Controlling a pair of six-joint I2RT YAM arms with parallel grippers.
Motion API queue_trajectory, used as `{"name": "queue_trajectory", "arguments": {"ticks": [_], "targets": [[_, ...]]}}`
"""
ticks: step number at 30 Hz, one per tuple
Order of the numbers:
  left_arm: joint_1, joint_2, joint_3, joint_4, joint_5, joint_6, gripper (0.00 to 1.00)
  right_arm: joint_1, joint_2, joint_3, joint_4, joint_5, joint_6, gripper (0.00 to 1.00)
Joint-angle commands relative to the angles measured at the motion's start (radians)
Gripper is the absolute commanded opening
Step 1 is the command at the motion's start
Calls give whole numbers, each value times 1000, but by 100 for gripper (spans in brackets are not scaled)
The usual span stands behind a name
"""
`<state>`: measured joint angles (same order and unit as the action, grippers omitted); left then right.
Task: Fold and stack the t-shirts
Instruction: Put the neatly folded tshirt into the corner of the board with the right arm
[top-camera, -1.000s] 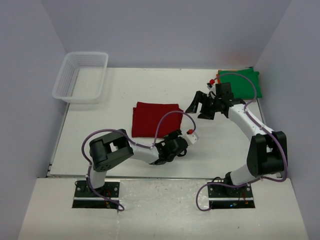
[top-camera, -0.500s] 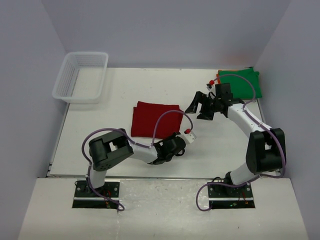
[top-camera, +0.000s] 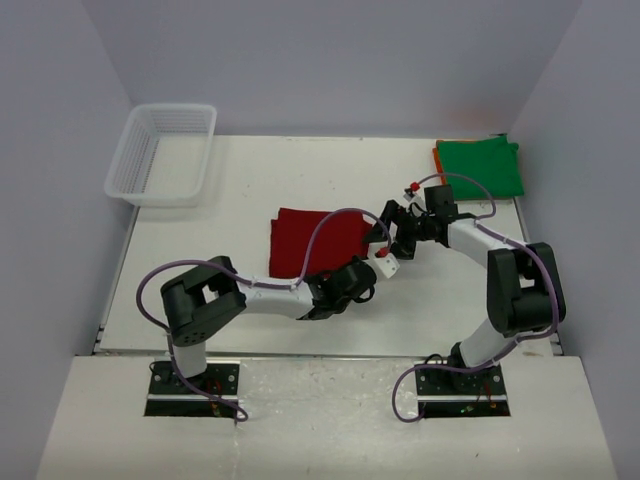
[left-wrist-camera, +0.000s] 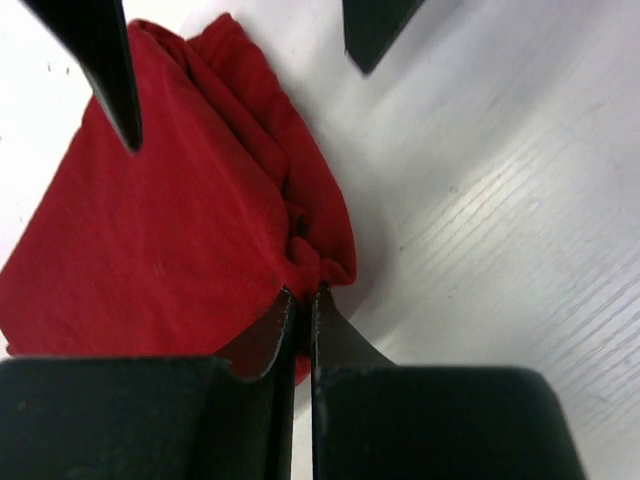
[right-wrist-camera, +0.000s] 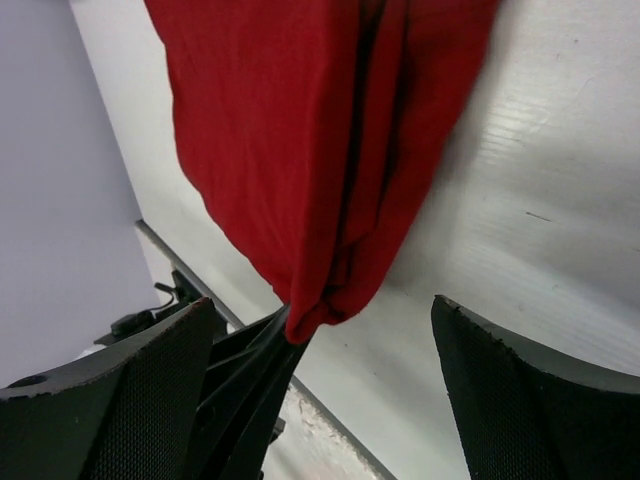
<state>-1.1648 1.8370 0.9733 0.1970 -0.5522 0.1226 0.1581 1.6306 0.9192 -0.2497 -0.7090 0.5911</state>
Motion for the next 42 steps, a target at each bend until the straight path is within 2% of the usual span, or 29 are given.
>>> {"name": "queue_trajectory", "arguments": {"ticks": [1,16,30,42], "targets": [[8,-45,67,-10,38,-1,0,-3,9,-16,107,-89,38,89],[53,-73,54,4,90,-4,0,11,112,-26,162,-93,90,88],[59,-79,39,13,110,-3,0,41,196,66,179,-89,118,88],[60,-85,35,10,115,-3,0,60,267,173,121,-26,131,85]]}}
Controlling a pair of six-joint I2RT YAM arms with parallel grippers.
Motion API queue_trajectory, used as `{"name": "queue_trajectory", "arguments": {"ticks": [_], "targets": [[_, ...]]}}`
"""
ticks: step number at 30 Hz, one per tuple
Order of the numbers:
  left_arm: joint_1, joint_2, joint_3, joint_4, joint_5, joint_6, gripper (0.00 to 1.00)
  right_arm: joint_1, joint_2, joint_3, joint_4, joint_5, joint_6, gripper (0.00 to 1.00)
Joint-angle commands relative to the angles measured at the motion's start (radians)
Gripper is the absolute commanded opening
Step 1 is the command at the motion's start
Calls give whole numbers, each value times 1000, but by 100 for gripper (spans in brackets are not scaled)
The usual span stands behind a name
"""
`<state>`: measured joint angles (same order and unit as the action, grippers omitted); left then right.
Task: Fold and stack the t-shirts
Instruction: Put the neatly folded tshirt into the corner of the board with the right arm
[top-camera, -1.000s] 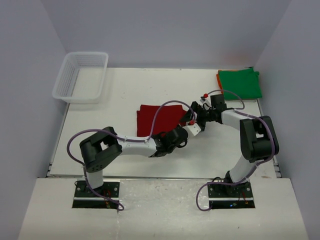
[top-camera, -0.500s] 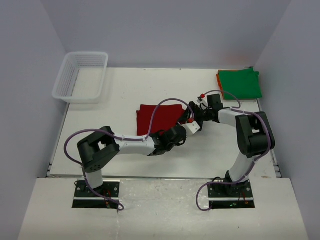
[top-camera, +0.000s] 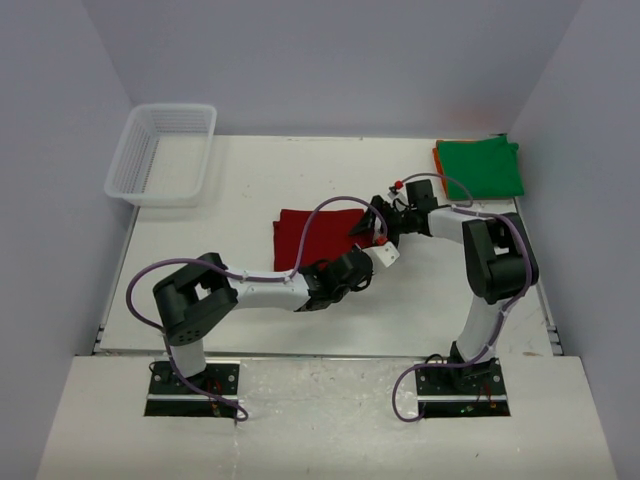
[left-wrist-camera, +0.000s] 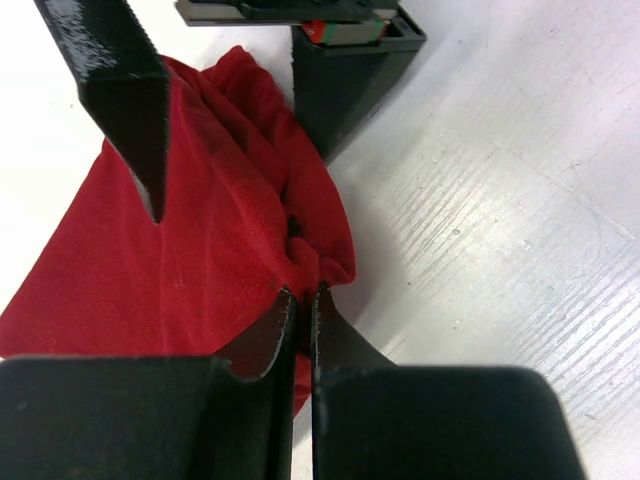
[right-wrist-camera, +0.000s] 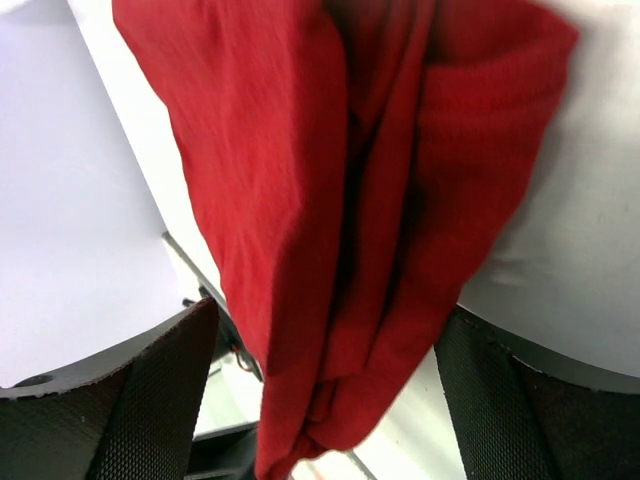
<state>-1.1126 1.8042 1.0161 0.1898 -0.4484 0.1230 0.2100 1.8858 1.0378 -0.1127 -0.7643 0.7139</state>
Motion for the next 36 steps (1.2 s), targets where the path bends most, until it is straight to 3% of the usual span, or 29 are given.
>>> {"name": "queue_trajectory", "arguments": {"ticks": [1,11,17,22,29,33,34,35,36], "targets": [[8,-54,-8,14,8,-3,0,8,19,71,-31,34,2,84],[10,-55,-8,19,14,-3,0,19,48,85,-35,40,7,74],[14,-54,-5,17,17,-5,0,34,68,90,-33,45,12,72],[16,-52,-8,17,19,-3,0,40,93,116,-33,45,19,64],[16,-54,-11,17,22,-9,0,43,113,145,-48,72,21,33],[16,-54,-14,16,20,-8,0,42,124,157,-55,88,19,21],[16,-54,-16,17,20,-9,0,42,130,159,-53,83,21,16],[16,-54,-17,19,20,-8,0,42,133,162,-51,82,18,3],[16,-51,-17,17,22,-6,0,42,134,162,-50,77,16,0]]}}
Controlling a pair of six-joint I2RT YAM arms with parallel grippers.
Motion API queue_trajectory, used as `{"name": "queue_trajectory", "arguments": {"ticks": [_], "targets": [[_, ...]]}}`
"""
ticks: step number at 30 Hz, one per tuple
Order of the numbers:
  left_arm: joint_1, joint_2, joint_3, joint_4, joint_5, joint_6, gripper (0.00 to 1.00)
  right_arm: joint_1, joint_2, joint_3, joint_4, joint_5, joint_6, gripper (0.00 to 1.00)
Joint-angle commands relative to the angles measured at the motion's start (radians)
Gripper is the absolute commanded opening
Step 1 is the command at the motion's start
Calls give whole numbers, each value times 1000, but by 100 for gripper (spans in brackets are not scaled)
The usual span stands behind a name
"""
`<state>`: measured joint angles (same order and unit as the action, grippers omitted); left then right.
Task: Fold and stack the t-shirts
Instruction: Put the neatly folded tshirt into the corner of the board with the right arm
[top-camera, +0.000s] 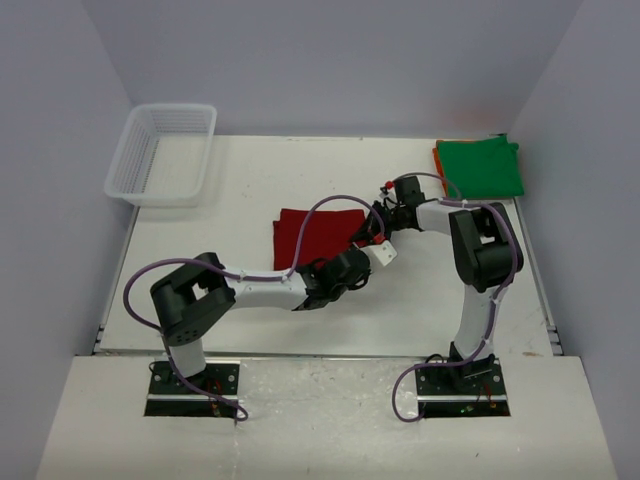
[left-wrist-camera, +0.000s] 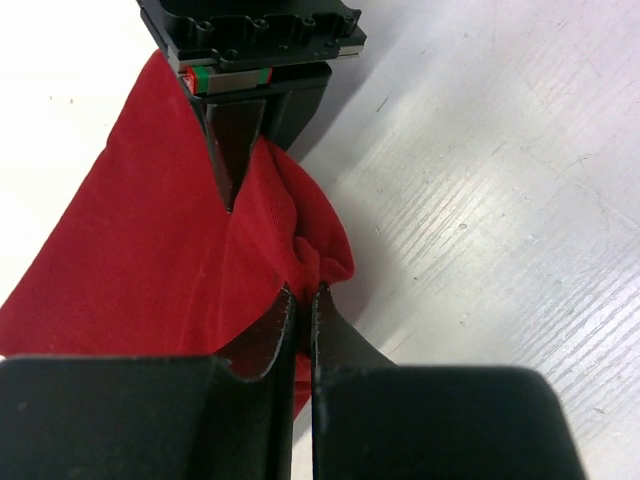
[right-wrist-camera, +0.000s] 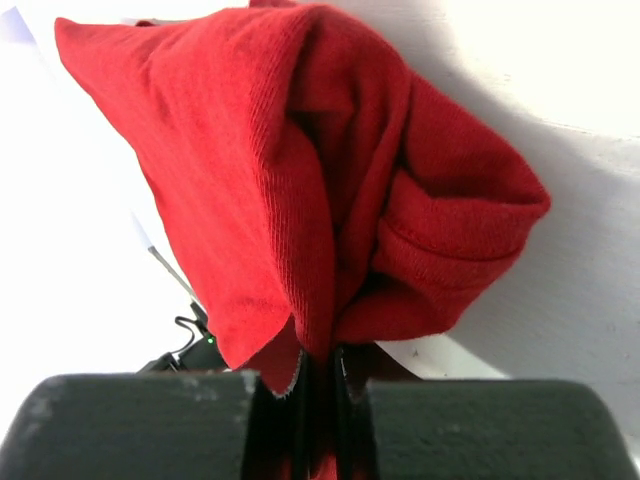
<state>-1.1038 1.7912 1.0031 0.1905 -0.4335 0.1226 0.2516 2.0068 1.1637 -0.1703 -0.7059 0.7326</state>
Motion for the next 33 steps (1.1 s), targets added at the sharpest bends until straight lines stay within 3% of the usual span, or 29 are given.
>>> {"name": "queue_trajectory", "arguments": {"ticks": [1,4,7,8,10,11,13,19,26,33], "targets": [[7,-36,-3,15,9,-8,0,0,15,33,12,16,-2,0],[7,-36,-4,13,9,-15,8,2,17,36,14,13,-16,0],[7,-52,-9,12,-2,-40,44,2,17,42,2,17,-30,0],[5,-65,-11,4,-17,-57,63,2,14,44,0,17,-36,0],[5,-85,-20,-3,-31,-87,76,2,9,44,-5,19,-39,0],[5,-111,-24,-11,-27,-109,89,2,9,51,-14,19,-48,0],[5,-145,-31,-28,-28,-164,100,2,9,59,-24,20,-56,0],[2,-390,-52,-164,-8,-423,100,6,-17,111,-106,80,-134,0],[1,-570,21,-532,-36,-604,98,21,-22,302,-332,337,-294,0],[1,-642,-37,-531,53,-640,97,34,40,485,-446,533,-377,0]]}}
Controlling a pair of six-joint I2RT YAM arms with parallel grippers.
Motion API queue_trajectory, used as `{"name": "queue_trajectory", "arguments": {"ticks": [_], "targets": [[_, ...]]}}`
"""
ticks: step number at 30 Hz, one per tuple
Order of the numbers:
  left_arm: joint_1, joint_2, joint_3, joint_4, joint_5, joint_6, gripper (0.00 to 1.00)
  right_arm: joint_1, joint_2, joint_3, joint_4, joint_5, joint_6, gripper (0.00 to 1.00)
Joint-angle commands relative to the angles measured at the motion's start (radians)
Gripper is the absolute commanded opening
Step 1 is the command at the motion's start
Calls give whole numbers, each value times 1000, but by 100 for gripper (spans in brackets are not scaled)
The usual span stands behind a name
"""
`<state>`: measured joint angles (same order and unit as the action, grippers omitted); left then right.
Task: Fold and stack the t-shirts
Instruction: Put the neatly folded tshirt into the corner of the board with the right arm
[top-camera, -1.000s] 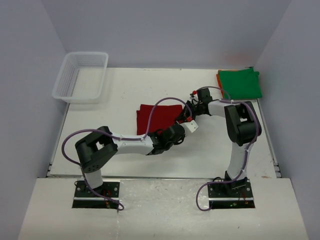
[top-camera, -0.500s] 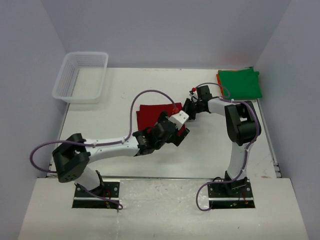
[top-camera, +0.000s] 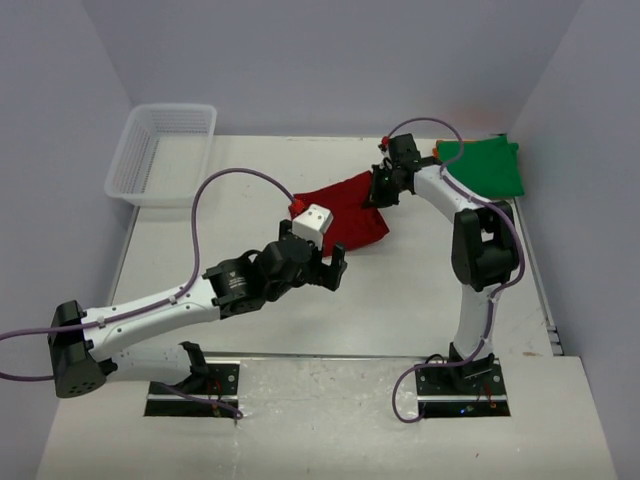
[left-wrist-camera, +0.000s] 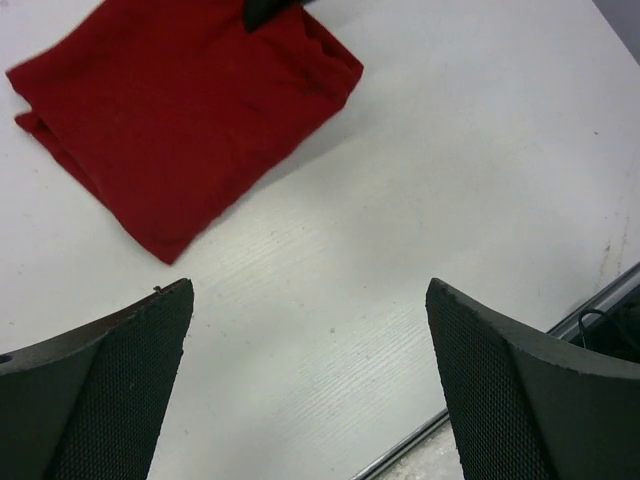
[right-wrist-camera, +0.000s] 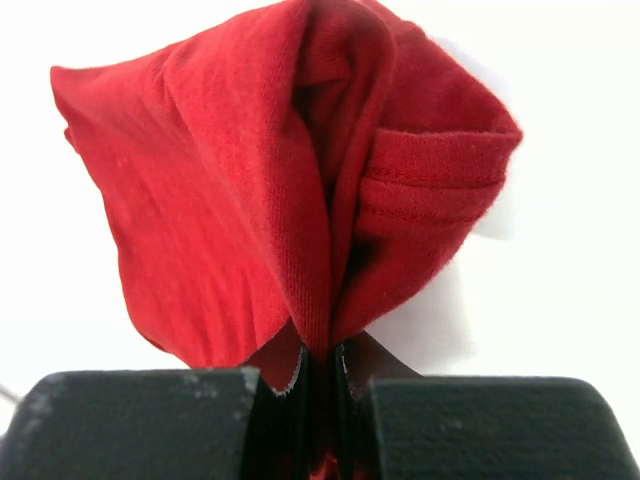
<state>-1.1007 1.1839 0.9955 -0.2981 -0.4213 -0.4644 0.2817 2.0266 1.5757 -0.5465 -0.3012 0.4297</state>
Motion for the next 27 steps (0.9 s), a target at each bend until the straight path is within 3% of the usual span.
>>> {"name": "queue_trajectory", "arguments": {"ticks": [1,7,13,27], "targets": [[-2,-40,-52,-36,47,-53,97,4,26,87,-75,140,-78,0],[-2,-32,-93,0,113,-56,97,-6,121,327,-176,275,-152,0],[10,-52,-109,-13,87,-23,97,-42,201,527,-309,470,-195,0],[81,-64,-153,36,150,21,98,-99,152,556,-309,818,-266,0]]}}
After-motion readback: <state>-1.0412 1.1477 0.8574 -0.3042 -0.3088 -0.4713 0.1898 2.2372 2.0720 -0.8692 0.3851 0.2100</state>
